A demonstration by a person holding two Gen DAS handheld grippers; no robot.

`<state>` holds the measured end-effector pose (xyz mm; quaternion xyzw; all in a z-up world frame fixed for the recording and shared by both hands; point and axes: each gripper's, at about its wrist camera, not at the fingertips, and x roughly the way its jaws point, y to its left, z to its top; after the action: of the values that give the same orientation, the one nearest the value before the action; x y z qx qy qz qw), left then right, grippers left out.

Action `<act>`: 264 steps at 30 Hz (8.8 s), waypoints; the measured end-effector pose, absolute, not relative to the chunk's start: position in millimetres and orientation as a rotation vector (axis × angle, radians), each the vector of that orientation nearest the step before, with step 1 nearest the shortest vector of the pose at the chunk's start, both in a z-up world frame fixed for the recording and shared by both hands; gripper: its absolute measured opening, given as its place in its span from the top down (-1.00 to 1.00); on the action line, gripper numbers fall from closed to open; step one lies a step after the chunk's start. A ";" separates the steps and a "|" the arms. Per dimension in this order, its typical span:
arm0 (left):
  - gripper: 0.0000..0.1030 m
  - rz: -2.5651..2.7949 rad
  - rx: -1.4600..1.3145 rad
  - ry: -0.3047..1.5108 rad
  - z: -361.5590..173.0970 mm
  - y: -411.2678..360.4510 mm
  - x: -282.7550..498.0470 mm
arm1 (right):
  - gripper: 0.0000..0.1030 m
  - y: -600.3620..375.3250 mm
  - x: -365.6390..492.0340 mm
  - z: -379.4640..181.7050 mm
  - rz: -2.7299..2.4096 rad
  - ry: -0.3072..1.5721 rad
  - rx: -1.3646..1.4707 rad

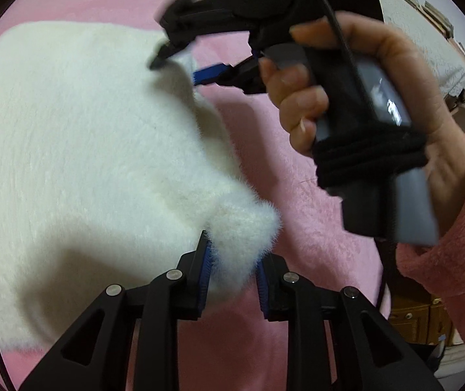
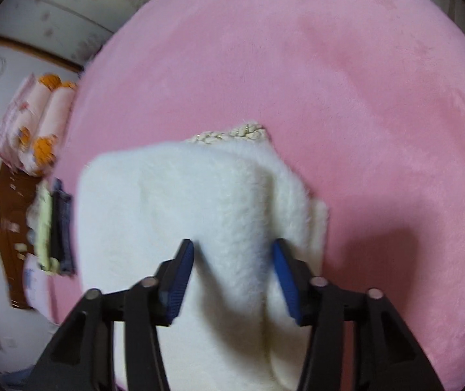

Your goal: Fold large clothes

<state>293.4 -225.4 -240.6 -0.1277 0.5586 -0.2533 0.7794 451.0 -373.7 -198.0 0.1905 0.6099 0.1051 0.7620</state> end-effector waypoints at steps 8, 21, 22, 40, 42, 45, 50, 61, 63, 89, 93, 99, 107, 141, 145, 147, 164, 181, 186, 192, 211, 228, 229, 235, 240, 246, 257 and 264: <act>0.59 -0.618 -0.314 1.251 -236.5 -211.1 300.8 | 0.76 -406.2 412.0 -178.7 0.144 1.174 0.569; 0.46 -0.522 -0.192 1.343 -223.5 -183.1 303.6 | 0.65 -423.0 411.0 -219.9 0.125 1.191 0.552; 0.46 -0.508 -0.174 1.345 -218.3 -176.3 302.0 | 0.64 -425.1 408.8 -214.2 0.143 1.186 0.573; 0.64 -0.258 -0.239 1.389 -237.9 -82.2 316.2 | 0.85 -307.0 306.8 -186.3 0.491 1.231 0.261; 0.68 -0.236 -0.240 1.433 -253.7 -79.6 310.4 | 0.87 -299.6 295.8 -200.1 0.492 1.267 0.268; 0.94 -0.189 -0.230 1.470 -274.2 -81.8 298.9 | 1.00 -299.1 282.3 -212.9 0.463 1.308 0.283; 0.98 -0.212 -0.383 1.470 -293.2 -65.3 301.8 | 1.00 -328.1 265.1 -223.7 0.320 1.291 0.270; 0.98 -0.253 -0.108 1.378 -254.4 -87.9 283.6 | 1.00 -355.0 243.6 -198.6 0.080 1.128 0.249; 0.98 -0.267 -0.043 1.329 -237.7 -95.7 284.9 | 1.00 -340.5 241.7 -184.6 0.160 1.051 0.269; 0.98 -0.304 -0.227 1.209 -285.8 -76.8 461.8 | 1.00 -272.7 409.5 -231.8 0.289 0.988 0.448; 0.98 -0.283 -0.250 1.225 -296.7 -79.6 486.9 | 1.00 -280.8 432.0 -236.8 0.277 0.993 0.488; 0.98 -0.292 -0.343 1.218 -306.2 -66.0 503.1 | 1.00 -294.7 455.3 -239.4 0.207 0.980 0.548; 0.98 -0.247 -0.345 1.176 -299.0 -51.2 502.3 | 1.00 -333.3 445.2 -229.7 0.066 0.917 0.579; -0.47 0.081 -0.256 1.254 -202.9 -59.9 306.8 | 0.09 -303.2 271.1 -162.9 0.014 1.251 0.271; -0.66 0.069 -0.234 1.278 -190.9 -66.0 290.9 | -0.33 -294.4 257.7 -150.1 0.024 1.298 0.260; -0.77 0.059 -0.228 1.289 -184.2 -68.3 285.0 | -0.47 -291.1 253.3 -143.8 0.025 1.308 0.237; -0.97 0.067 -0.048 1.269 -149.9 -88.4 268.0 | -0.77 -283.7 233.8 -109.9 0.004 1.337 0.123; -0.97 0.080 -0.012 1.338 -184.8 -94.4 276.2 | -0.76 -315.8 241.7 -141.7 0.000 1.403 0.222; -0.97 0.131 0.018 1.347 -203.9 -92.0 287.2 | -0.76 -334.6 258.3 -157.6 0.010 1.395 0.179; -0.97 0.128 -0.018 1.388 -227.1 -80.3 305.2 | -0.76 -363.7 284.7 -180.8 0.074 1.346 0.245; -0.97 -0.063 -0.232 1.368 -266.0 -41.8 374.6 | -0.78 -389.3 387.8 -284.1 0.570 1.339 0.660; -0.35 -0.089 -0.427 1.281 -289.8 -30.4 412.6 | 0.10 -387.6 385.1 -273.1 0.605 1.250 0.708; -0.27 -0.087 -0.417 1.277 -286.8 -36.3 413.3 | 0.15 -385.6 383.7 -269.8 0.597 1.244 0.688; 0.07 -0.071 -0.464 1.258 -273.5 -33.4 405.1 | 0.23 -373.4 376.4 -240.8 0.571 1.194 0.594; 0.40 -0.069 -0.485 1.230 -260.9 -27.4 394.7 | 0.25 -358.2 360.4 -203.6 0.576 1.112 0.488; 0.42 -0.117 -0.574 1.215 -262.1 -2.4 384.0 | 0.26 -331.6 337.8 -159.4 0.577 1.014 0.390; -0.38 -0.186 -0.584 1.332 -290.7 16.3 396.6 | 0.26 -319.0 349.5 -168.5 0.512 1.084 0.360; -0.89 -0.255 -0.650 1.369 -319.5 15.5 422.9 | 0.25 -339.2 361.7 -193.4 0.532 1.130 0.406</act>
<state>422.9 15.5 -319.5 -0.2938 0.6190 -0.1153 0.7192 361.7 -339.2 -193.4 0.1885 0.5253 0.2474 0.7920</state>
